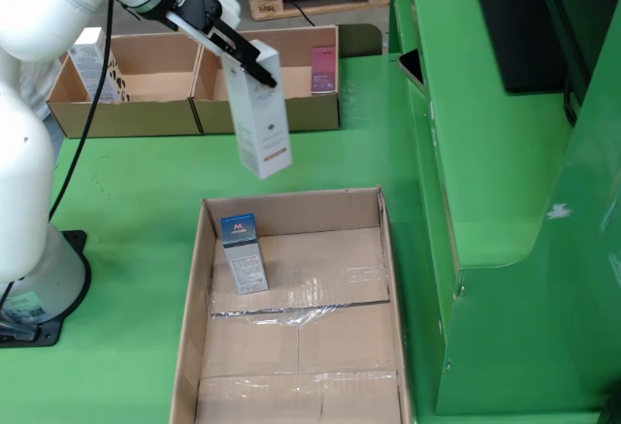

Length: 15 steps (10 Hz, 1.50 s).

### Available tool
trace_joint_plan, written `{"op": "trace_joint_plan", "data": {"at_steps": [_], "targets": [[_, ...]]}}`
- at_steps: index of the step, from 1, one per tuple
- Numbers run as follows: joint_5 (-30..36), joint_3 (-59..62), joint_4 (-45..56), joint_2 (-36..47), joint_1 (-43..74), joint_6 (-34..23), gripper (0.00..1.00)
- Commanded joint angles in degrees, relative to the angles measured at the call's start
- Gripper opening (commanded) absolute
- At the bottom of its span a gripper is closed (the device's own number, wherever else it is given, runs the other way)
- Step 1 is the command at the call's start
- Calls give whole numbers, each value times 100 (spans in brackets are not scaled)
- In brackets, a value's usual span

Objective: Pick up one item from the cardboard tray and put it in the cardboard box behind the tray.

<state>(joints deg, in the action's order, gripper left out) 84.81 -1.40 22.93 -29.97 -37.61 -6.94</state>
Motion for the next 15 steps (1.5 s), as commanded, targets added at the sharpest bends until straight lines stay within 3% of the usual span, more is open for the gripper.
{"op": "trace_joint_plan", "data": {"at_steps": [1,5,11,15], "targets": [[-50,140,449,306,-466,-68,0],[-107,140,954,356,-1219,-284,0],[-170,140,87,51,-1751,-479,0],[-1195,140,-2526,-764,-2550,-609,0]]}}
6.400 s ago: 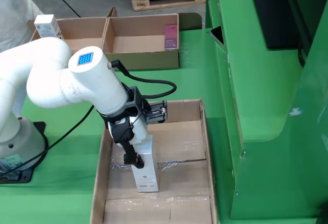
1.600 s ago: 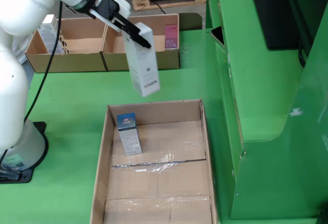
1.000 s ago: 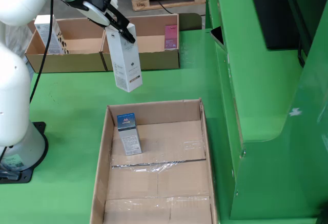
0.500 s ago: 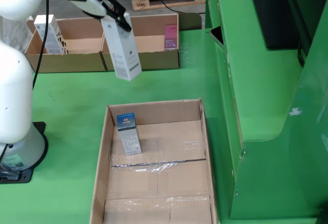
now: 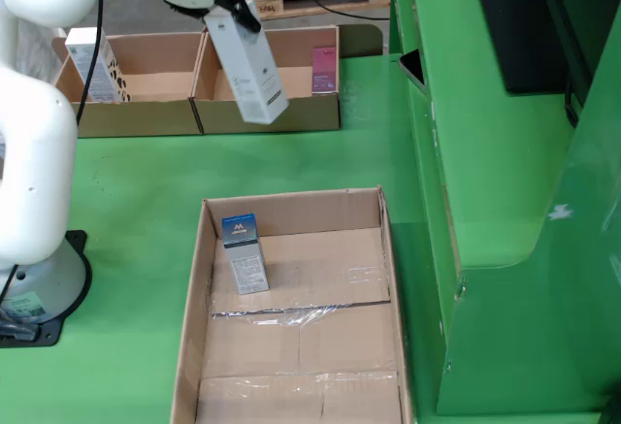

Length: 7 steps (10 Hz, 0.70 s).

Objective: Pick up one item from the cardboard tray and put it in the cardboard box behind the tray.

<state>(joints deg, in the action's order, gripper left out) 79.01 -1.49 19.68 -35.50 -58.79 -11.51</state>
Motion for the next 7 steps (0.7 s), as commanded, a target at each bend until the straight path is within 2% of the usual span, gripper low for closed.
{"op": "trace_joint_plan", "data": {"at_steps": [1,2,3,5,6,7], "targets": [[-1009,149,-2941,-486,-600,-314,0],[-1009,149,-2941,-486,-601,-314,0],[-2344,149,-4779,-1162,-987,-1031,0],[-2432,149,-4889,-1216,-1302,-1078,0],[-1524,149,-3657,-751,-1289,-635,0],[-774,149,-2750,-501,-1263,-581,0]]}}
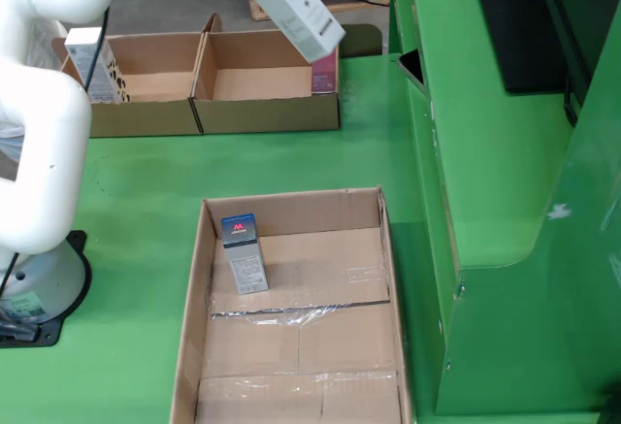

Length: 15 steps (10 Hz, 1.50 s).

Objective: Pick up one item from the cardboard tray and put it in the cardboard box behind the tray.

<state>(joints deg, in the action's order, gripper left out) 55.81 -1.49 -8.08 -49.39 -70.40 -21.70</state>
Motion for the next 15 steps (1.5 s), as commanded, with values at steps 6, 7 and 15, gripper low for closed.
{"op": "trace_joint_plan", "data": {"at_steps": [6,7,15], "targets": [[2505,149,1402,1429,-210,564,0],[2576,149,1516,1431,-231,592,0],[2080,149,41,396,-444,185,0]]}}
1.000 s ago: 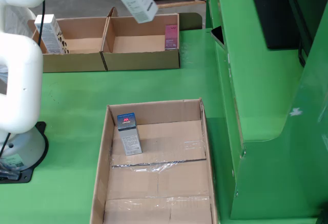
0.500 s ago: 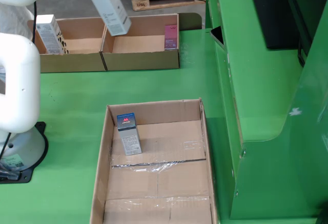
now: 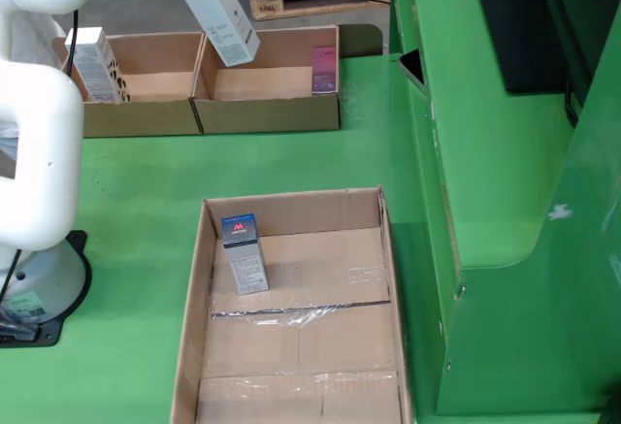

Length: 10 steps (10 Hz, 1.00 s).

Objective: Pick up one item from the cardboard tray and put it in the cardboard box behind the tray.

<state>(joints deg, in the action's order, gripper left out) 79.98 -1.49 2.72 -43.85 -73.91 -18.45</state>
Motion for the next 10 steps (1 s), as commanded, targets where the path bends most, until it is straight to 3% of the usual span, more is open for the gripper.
{"op": "trace_joint_plan", "data": {"at_steps": [1,2,4,5,6,10], "targets": [[-1209,149,-2128,-660,-270,-475,0],[-2498,149,-3184,-1143,-513,-1127,0],[-2521,149,-3200,-1580,-501,-1009,0],[-1834,149,-2863,-1629,-428,-639,0],[117,149,-1015,-1173,-151,168,0],[664,149,46,-904,-147,322,0]]}}
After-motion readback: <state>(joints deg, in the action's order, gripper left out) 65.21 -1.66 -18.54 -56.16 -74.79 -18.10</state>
